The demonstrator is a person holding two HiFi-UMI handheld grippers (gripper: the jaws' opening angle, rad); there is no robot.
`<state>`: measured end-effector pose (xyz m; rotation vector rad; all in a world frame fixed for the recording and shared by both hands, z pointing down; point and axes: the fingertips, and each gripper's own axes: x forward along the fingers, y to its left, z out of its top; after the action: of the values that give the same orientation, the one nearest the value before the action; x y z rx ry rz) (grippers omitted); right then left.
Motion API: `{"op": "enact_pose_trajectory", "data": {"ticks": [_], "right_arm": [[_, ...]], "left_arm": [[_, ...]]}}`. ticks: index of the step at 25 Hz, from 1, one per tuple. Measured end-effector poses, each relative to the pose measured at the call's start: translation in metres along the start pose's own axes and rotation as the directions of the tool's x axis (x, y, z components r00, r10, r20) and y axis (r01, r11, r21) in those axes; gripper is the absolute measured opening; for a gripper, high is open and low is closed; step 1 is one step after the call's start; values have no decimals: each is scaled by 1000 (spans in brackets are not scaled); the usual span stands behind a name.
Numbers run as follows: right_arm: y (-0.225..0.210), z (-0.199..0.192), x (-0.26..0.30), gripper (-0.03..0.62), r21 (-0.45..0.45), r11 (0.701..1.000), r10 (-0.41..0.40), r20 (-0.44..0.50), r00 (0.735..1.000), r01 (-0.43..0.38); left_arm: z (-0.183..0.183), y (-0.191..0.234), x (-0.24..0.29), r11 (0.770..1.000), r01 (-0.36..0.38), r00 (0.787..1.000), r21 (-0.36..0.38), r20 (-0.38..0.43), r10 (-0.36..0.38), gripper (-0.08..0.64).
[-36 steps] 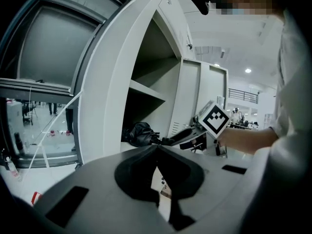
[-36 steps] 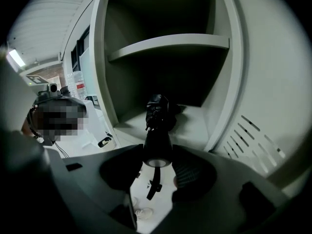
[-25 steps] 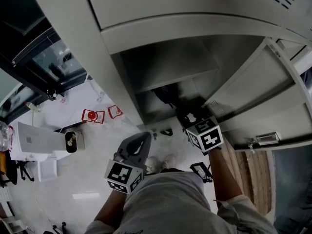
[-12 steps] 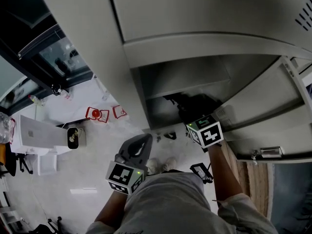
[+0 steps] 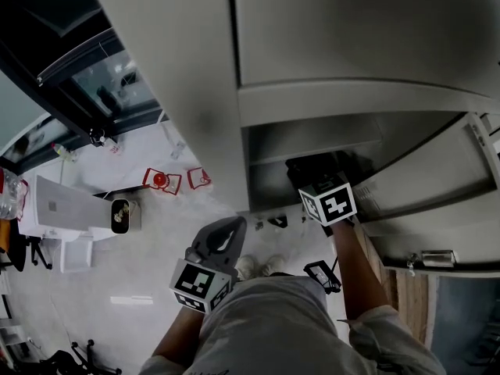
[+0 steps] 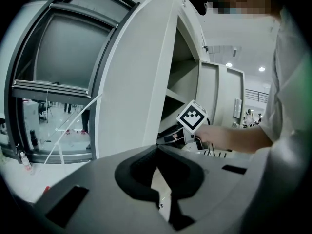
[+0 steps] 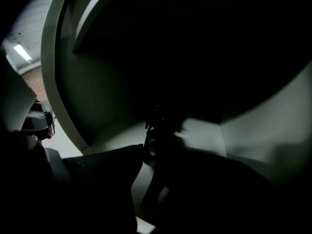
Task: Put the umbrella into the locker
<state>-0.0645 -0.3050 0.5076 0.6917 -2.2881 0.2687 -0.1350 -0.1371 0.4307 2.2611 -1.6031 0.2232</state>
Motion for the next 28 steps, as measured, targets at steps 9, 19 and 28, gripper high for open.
{"op": "enact_pose_trajectory", "data": {"ticks": [9, 19, 28], "right_arm": [[-5, -6, 9, 202, 2, 1000, 5, -31, 1000, -5], [-3, -6, -2, 209, -7, 1000, -13, -4, 1000, 13], [14, -13, -31, 210, 22, 1000, -14, 52, 999, 13]], "left_arm": [[0, 3, 4, 1000, -5, 1000, -2, -4, 5, 14], [-1, -6, 4, 1000, 21, 1000, 4, -6, -21, 14], [-3, -21, 0, 998, 62, 998, 17, -13, -62, 14]]}}
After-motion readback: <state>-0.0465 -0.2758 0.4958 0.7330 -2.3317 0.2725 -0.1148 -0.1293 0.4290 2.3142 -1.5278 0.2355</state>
